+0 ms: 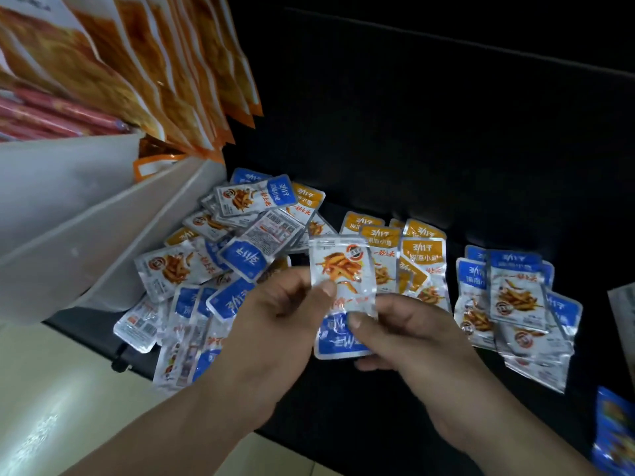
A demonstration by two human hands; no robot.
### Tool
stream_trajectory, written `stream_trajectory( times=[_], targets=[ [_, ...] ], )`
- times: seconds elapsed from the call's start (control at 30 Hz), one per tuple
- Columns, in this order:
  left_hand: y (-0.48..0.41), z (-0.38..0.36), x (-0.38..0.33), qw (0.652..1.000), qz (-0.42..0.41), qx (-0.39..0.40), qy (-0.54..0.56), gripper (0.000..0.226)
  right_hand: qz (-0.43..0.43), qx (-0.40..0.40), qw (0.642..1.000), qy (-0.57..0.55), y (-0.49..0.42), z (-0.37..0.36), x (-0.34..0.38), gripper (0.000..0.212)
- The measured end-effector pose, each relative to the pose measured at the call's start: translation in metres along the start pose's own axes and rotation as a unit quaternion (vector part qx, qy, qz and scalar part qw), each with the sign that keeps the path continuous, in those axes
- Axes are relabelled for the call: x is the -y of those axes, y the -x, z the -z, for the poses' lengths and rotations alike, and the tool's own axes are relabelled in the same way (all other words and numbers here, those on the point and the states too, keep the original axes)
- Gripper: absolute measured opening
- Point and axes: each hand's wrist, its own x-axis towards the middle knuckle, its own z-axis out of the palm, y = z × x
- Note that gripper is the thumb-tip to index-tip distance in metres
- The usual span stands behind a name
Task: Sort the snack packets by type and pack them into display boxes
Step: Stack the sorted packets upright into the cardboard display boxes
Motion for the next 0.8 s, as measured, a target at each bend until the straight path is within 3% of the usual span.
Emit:
stream_trajectory(
  times=[0.17, 0.3, 0.4, 0.5, 0.6, 0.73, 0.8],
  targets=[
    [-0.004, -0.002, 0.014, 0.998, 0.052, 0.001, -0.025, 0.003, -0.035, -0.041, 0.998, -0.042, 0.004, 0.015, -0.007, 0.012],
    [-0.008, -0.001, 0.011, 0.998, 0.045, -0.004, -0.046, 0.029, -0.058, -0.001, 0.998, 0.037, 0.008, 0.041, -0.003, 0.012],
    [-0.005, -0.013, 0.006, 0.988, 0.042, 0.100, -0.112, 0.041, -0.071, 0.035, 0.993, 0.091, 0.016, 0.065, 0.007, 0.024],
    [-0.004, -0.032, 0.012, 0.987, 0.064, 0.111, -0.096, 0.031, -0.027, -0.085, 0.996, 0.000, 0.022, 0.083, 0.009, 0.040],
    [-0.001, -0.054, 0.024, 0.991, 0.093, 0.093, -0.035, 0.023, -0.005, -0.202, 0.969, -0.141, 0.023, 0.091, -0.002, 0.039],
    [0.010, -0.087, 0.027, 0.982, 0.140, 0.088, 0.095, 0.036, 0.022, -0.192, 0.961, -0.197, 0.035, 0.094, -0.017, 0.042],
    [0.015, -0.103, 0.028, 0.983, 0.130, 0.097, 0.084, 0.028, 0.033, -0.191, 0.962, -0.191, 0.040, 0.097, -0.022, 0.048]
  ],
)
